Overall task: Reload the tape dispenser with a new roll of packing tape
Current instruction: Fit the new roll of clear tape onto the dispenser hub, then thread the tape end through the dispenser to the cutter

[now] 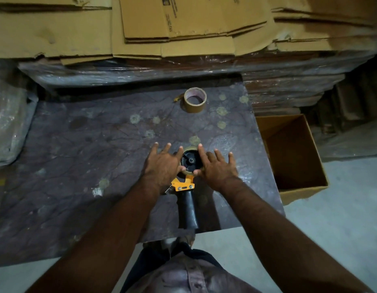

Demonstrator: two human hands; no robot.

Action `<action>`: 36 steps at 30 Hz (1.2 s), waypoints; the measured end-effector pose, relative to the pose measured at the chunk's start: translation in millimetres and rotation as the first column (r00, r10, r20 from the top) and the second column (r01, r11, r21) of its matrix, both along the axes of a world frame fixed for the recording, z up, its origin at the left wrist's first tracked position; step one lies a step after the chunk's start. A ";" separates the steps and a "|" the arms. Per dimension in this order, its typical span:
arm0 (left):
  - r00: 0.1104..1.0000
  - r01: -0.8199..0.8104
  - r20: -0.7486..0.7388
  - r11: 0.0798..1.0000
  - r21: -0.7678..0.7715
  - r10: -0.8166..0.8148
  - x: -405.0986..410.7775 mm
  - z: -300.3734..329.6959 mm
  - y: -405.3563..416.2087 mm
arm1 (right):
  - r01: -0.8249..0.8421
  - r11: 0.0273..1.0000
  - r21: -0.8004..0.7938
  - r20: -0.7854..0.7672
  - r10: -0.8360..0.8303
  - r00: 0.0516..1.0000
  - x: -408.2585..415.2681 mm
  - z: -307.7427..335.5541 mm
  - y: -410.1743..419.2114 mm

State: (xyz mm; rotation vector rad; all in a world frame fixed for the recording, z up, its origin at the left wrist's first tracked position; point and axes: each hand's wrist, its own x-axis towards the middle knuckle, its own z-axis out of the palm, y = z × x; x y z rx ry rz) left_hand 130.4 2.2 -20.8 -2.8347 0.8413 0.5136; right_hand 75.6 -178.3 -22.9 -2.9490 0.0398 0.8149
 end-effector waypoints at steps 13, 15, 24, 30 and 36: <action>0.949 -0.316 -0.142 0.865 -0.389 0.283 -47.0 20.9 49.4 | 0.415 0.265 0.871 -0.210 -0.562 0.800 -45.3 25.6 21.1; 0.925 -0.379 -0.200 0.833 -0.403 0.324 -52.5 19.9 57.9 | 0.550 -0.167 0.818 -0.535 -0.573 0.621 -51.0 26.1 12.4; 0.876 -0.449 -0.360 0.815 -0.365 0.321 -64.9 13.8 74.8 | 0.899 -0.259 0.354 -0.912 -0.307 0.271 -91.0 -21.4 -2.3; 0.855 -0.432 -0.429 0.856 -0.282 0.290 -62.7 18.5 74.4 | 0.912 -0.345 0.221 -0.975 -0.068 0.211 -78.7 -42.0 33.0; 0.827 -0.424 -0.488 0.881 -0.213 0.280 -65.2 24.6 75.2 | 0.859 -0.467 0.211 -0.957 0.079 0.278 -80.3 -50.8 39.4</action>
